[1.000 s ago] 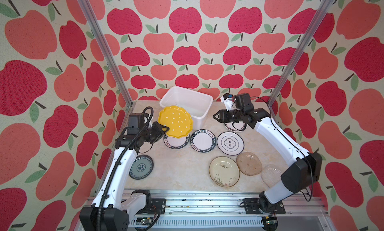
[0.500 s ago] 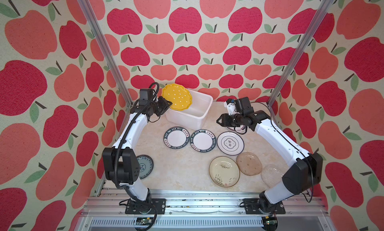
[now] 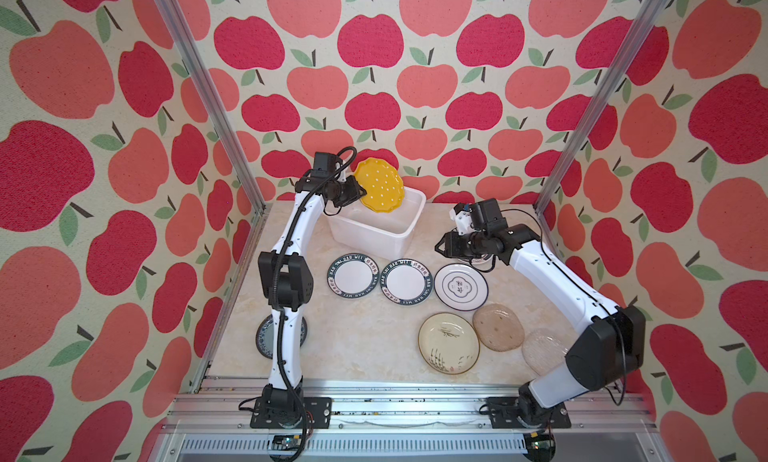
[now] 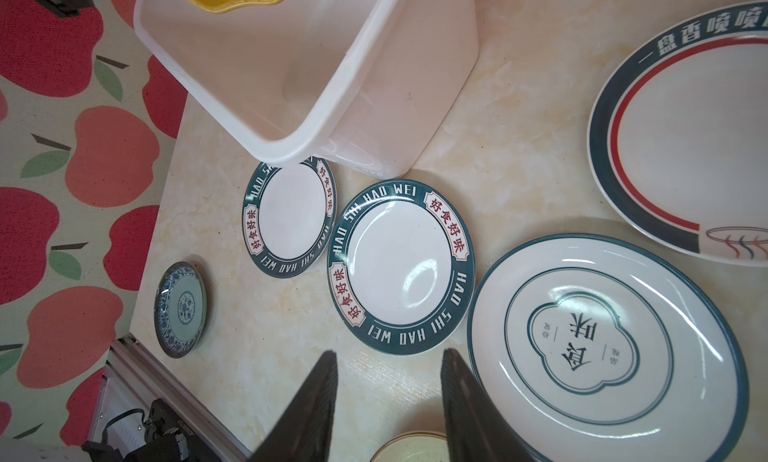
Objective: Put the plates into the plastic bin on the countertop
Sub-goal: 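Carry the yellow plate over the white bin while the right arm withdraws, then lower the yellow plate into the bin and open the left gripper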
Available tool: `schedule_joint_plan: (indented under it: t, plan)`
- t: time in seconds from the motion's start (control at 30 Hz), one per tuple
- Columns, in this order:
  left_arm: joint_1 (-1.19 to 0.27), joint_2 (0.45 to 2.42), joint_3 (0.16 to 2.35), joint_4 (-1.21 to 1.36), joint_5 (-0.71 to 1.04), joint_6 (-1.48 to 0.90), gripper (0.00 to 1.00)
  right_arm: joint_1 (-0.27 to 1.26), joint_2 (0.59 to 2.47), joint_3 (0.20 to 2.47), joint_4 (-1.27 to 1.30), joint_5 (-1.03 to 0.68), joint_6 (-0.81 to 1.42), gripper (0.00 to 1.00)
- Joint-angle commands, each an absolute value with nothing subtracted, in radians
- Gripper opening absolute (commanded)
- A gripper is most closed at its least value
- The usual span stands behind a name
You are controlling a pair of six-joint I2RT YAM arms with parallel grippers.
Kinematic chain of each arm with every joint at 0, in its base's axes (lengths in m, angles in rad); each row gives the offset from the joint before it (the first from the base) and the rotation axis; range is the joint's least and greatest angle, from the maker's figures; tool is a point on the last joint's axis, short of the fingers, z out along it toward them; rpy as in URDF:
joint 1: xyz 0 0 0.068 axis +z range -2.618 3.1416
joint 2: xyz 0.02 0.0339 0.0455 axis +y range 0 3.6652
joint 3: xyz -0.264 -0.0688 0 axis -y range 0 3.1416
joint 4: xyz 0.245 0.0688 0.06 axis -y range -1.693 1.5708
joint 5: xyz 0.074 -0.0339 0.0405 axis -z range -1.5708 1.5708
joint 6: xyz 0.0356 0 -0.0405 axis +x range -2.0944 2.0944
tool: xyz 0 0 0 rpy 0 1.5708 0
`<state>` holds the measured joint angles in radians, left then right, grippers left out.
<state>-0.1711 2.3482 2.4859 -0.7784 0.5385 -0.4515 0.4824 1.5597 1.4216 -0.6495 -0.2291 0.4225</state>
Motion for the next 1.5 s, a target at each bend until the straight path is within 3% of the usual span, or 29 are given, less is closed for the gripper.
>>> schedule_joint_plan:
  t: [0.0,0.37,0.93,1.47]
  plan:
    - [-0.172,2.396,2.706,-0.955,0.608,-0.289,0.0,0.474,1.524,1.39,-0.644,-0.242,0.447,0.44]
    - [-0.162,2.39,2.654,-1.052,0.553,-0.15,0.0,0.468,1.495,1.343,-0.627,-0.24,0.446,0.44]
    - [-0.2,2.277,2.469,-1.15,0.38,-0.132,0.0,0.444,1.455,1.246,-0.542,-0.248,0.459,0.44]
    - [-0.233,2.402,2.578,-1.2,0.402,-0.15,0.0,0.413,1.428,1.218,-0.531,-0.255,0.454,0.44]
